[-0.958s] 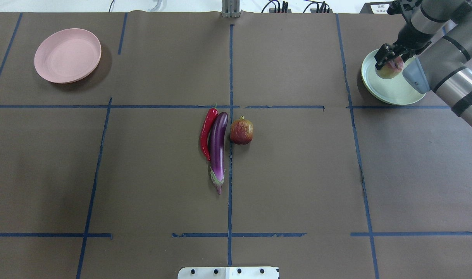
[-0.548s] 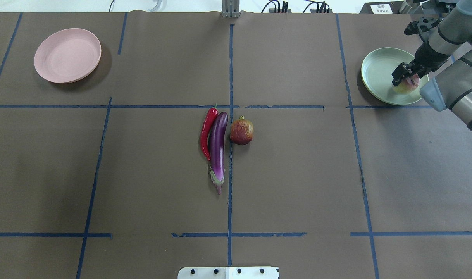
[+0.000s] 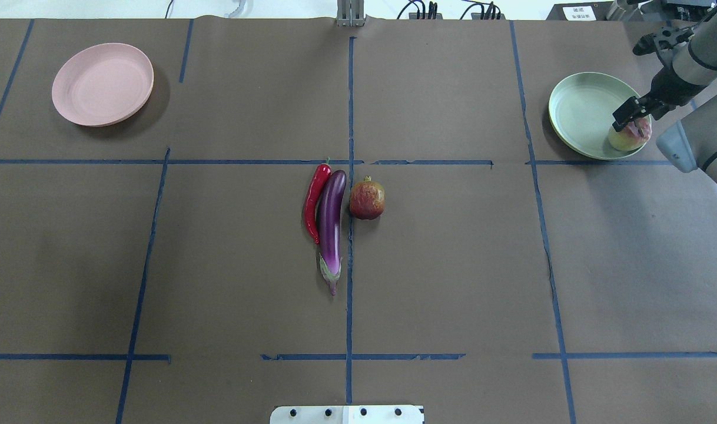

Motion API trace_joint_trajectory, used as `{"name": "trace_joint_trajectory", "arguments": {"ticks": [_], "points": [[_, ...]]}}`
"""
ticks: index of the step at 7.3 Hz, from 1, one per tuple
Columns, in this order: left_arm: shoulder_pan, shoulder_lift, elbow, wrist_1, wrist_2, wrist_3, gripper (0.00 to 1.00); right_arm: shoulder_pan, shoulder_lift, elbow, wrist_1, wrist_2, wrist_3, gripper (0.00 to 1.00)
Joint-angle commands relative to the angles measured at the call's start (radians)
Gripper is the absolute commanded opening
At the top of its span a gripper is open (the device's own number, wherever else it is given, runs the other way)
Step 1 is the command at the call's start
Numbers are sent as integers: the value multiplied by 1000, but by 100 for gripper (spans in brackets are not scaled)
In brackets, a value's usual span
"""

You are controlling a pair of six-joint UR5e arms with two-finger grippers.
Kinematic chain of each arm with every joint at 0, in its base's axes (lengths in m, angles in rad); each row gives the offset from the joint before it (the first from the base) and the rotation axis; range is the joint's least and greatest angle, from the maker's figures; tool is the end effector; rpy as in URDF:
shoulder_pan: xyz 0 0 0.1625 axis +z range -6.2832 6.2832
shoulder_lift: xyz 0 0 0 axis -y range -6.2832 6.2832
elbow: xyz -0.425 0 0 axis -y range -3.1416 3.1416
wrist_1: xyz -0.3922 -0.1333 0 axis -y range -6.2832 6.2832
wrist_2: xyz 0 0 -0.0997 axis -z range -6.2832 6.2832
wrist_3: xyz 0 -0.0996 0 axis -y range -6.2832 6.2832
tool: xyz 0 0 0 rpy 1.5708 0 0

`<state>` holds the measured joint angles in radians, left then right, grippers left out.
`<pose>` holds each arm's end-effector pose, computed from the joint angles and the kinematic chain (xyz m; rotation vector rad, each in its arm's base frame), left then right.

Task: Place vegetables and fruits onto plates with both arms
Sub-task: 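Carry the peach with the right gripper onto the green plate and release, then reach the left gripper to the purple eggplant and grasp it while the right arm withdraws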

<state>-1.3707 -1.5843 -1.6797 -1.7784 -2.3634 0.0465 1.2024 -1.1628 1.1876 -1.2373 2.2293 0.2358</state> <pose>0.0406 -0.5142 0.5734 0.2526 0.8111 0.3624 -0.1780 -0.6620 0.5817 0.1361 -0.7260 -0.2445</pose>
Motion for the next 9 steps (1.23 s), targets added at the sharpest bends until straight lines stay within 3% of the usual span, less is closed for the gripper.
{"name": "trace_joint_trajectory", "arguments": {"ticks": [1, 2, 4, 6, 8, 9], "points": [[143, -112, 5, -23, 9, -173, 100, 64, -1, 15, -16, 30, -9, 100], [204, -194, 5, -22, 10, -364, 100, 94, -6, 17, -16, 48, -24, 100], [402, -362, 0, -22, 129, -778, 100, 181, -32, 21, -24, 90, -143, 100], [578, -516, 0, 57, 250, -1106, 100, 216, -159, 126, -24, 90, -174, 100], [755, -644, 5, 192, 416, -1287, 100, 215, -184, 167, -36, 89, -165, 100], [822, -655, 8, 192, 464, -1363, 100, 215, -192, 167, -34, 89, -165, 100]]}}
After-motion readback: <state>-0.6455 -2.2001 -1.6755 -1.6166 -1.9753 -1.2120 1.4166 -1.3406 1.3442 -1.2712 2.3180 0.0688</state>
